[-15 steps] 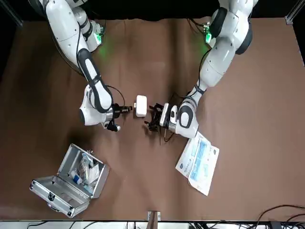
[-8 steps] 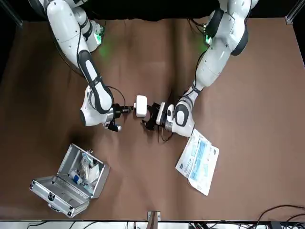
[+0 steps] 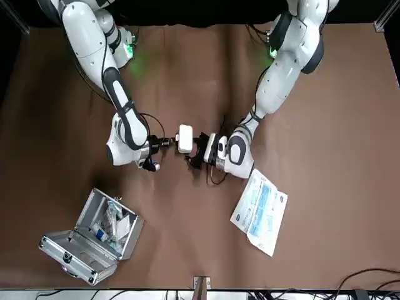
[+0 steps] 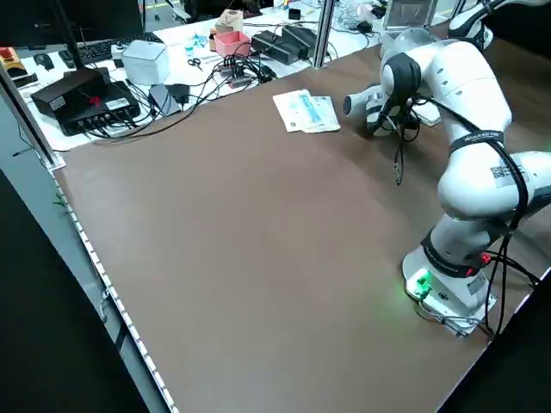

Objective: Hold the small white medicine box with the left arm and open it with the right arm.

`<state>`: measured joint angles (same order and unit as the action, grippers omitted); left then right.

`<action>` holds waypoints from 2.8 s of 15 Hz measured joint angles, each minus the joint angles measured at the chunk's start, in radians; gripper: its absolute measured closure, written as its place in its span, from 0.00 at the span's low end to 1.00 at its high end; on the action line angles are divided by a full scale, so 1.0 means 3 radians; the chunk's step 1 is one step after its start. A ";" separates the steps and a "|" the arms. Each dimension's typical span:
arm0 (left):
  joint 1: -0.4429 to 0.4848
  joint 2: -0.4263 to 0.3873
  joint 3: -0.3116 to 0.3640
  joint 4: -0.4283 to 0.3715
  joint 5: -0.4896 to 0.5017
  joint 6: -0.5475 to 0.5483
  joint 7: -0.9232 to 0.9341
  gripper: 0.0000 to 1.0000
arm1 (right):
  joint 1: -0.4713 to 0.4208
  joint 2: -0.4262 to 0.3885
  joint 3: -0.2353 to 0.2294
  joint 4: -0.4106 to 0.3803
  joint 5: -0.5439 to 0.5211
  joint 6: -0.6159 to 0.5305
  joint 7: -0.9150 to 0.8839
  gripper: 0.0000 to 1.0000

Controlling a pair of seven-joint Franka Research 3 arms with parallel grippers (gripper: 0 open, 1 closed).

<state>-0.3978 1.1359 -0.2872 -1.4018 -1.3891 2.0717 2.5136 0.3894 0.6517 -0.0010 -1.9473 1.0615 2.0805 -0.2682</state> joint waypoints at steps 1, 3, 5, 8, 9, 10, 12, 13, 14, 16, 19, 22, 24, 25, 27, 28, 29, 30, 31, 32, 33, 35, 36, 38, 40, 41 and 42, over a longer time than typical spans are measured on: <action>0.0000 0.0000 0.0000 0.0000 -0.0001 0.0000 -0.0001 0.08 | 0.0000 0.0004 0.0000 0.0000 0.0001 -0.0002 -0.0003 0.99; 0.0000 0.0000 0.0000 0.0001 -0.0001 0.0000 -0.0003 0.09 | 0.0000 0.0007 0.0004 0.0001 0.0005 -0.0014 -0.0005 0.99; 0.0000 0.0000 0.0001 0.0001 -0.0001 -0.0007 -0.0003 0.18 | 0.0001 0.0007 0.0019 0.0002 0.0029 -0.0050 -0.0007 0.99; 0.0013 0.0000 0.0005 0.0012 -0.0006 -0.0008 0.0013 0.41 | 0.0004 0.0007 0.0030 0.0004 0.0079 -0.0119 -0.0012 0.99; 0.0017 0.0000 0.0007 0.0017 -0.0007 -0.0006 0.0017 0.44 | 0.0004 0.0007 0.0032 0.0004 0.0088 -0.0127 -0.0014 0.99; 0.0023 0.0000 0.0010 0.0023 -0.0008 -0.0006 0.0019 0.50 | 0.0004 0.0007 0.0035 0.0004 0.0095 -0.0131 -0.0015 0.99; 0.0022 0.0006 0.0010 0.0044 -0.0026 0.0020 0.0023 0.61 | 0.0005 0.0007 0.0044 0.0005 0.0106 -0.0135 -0.0018 0.99; 0.0021 0.0007 0.0010 0.0045 -0.0026 0.0020 0.0023 0.62 | 0.0005 0.0007 0.0052 0.0005 0.0109 -0.0136 -0.0019 0.99; 0.0021 0.0007 0.0010 0.0046 -0.0026 0.0020 0.0023 0.62 | 0.0005 0.0007 0.0058 0.0005 0.0112 -0.0136 -0.0019 0.99; 0.0021 0.0007 0.0010 0.0046 -0.0026 0.0020 0.0023 0.62 | 0.0005 0.0007 0.0064 0.0006 0.0119 -0.0142 -0.0019 0.99; 0.0021 0.0007 0.0010 0.0046 -0.0026 0.0020 0.0023 0.62 | 0.0005 0.0007 0.0064 0.0013 0.0127 -0.0219 -0.0019 0.99; 0.0021 0.0007 0.0010 0.0046 -0.0026 0.0020 0.0023 0.62 | 0.0005 0.0007 0.0064 0.0029 0.0134 -0.0310 -0.0014 0.99; 0.0021 0.0007 0.0010 0.0046 -0.0026 0.0020 0.0023 0.62 | 0.0004 0.0007 0.0063 0.0041 0.0137 -0.0325 -0.0012 0.99; 0.0021 0.0007 0.0010 0.0046 -0.0026 0.0020 0.0023 0.62 | 0.0003 0.0007 0.0063 0.0056 0.0142 -0.0365 0.0005 0.99; 0.0021 0.0007 0.0010 0.0046 -0.0026 0.0020 0.0023 0.61 | 0.0002 0.0007 0.0063 0.0083 0.0145 -0.0408 0.0031 0.99; 0.0021 0.0007 0.0010 0.0046 -0.0026 0.0020 0.0023 0.61 | 0.0001 0.0007 0.0062 0.0097 0.0147 -0.0442 0.0044 0.99; 0.0021 0.0007 0.0010 0.0046 -0.0026 0.0020 0.0023 0.61 | 0.0000 0.0007 0.0062 0.0115 0.0151 -0.0479 0.0061 0.99; 0.0021 0.0007 0.0010 0.0046 -0.0026 0.0020 0.0023 0.61 | -0.0002 0.0006 0.0061 0.0141 0.0155 -0.0519 0.0091 0.99; 0.0021 0.0007 0.0010 0.0046 -0.0026 0.0020 0.0023 0.61 | -0.0004 0.0006 0.0060 0.0170 0.0160 -0.0561 0.0130 0.99; 0.0021 0.0007 0.0010 0.0046 -0.0026 0.0020 0.0023 0.61 | -0.0005 0.0005 0.0059 0.0202 0.0164 -0.0595 0.0178 0.99; 0.0021 0.0007 0.0010 0.0046 -0.0026 0.0020 0.0023 0.61 | -0.0005 0.0005 0.0058 0.0237 0.0167 -0.0627 0.0237 0.99; 0.0021 0.0008 0.0010 0.0046 -0.0026 0.0020 0.0023 0.61 | -0.0005 0.0004 0.0058 0.0289 0.0168 -0.0667 0.0320 0.99; 0.0021 0.0008 0.0010 0.0046 -0.0026 0.0020 0.0023 0.61 | -0.0005 0.0004 0.0058 0.0303 0.0168 -0.0678 0.0341 0.99; 0.0021 0.0008 0.0010 0.0046 -0.0026 0.0019 0.0023 0.60 | -0.0003 0.0004 0.0058 0.0312 0.0169 -0.0688 0.0351 0.99; 0.0021 0.0008 0.0010 0.0046 -0.0026 0.0019 0.0023 0.60 | -0.0001 0.0004 0.0060 0.0313 0.0169 -0.0690 0.0368 0.99; 0.0021 0.0008 0.0010 0.0046 -0.0026 0.0019 0.0023 0.60 | 0.0003 0.0004 0.0061 0.0313 0.0169 -0.0690 0.0382 0.99; 0.0022 0.0008 0.0010 0.0046 -0.0026 0.0019 0.0023 0.60 | 0.0009 0.0004 0.0064 0.0313 0.0170 -0.0690 0.0395 0.99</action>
<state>-0.3913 1.1383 -0.2843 -1.3880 -1.3970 2.0775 2.5205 0.3921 0.6529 0.0181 -1.8534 1.1124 1.8736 -0.1498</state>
